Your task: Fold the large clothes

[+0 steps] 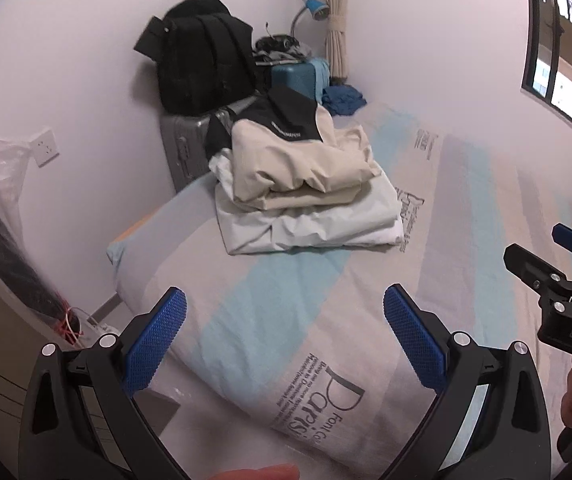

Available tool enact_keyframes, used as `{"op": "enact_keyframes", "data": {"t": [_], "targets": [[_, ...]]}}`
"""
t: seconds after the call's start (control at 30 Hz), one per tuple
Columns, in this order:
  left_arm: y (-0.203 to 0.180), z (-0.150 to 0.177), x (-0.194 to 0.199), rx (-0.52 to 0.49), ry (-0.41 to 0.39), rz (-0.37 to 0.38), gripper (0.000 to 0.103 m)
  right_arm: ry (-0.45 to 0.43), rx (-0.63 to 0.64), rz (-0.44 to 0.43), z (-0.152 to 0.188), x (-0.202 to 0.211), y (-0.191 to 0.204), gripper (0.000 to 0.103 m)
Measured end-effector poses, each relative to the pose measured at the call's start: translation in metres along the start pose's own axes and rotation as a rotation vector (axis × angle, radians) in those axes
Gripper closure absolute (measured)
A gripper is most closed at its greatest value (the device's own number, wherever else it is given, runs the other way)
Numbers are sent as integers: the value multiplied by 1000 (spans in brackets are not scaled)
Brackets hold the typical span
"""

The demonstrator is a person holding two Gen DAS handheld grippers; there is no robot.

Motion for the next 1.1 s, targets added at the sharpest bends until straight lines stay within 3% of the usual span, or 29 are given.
{"op": "enact_keyframes", "data": {"t": [1.1], "targets": [[13,-19,-1,21,-5,-9,6,8,15,9,-10,4,13,8]]}}
Point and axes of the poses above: each gripper's, at about its wrist camera, not at the fingertips, and x roughly against the way its jaws point, y to its left, z to its underside, the point moved 5 cm from there along -x, roughly the way its jaws point
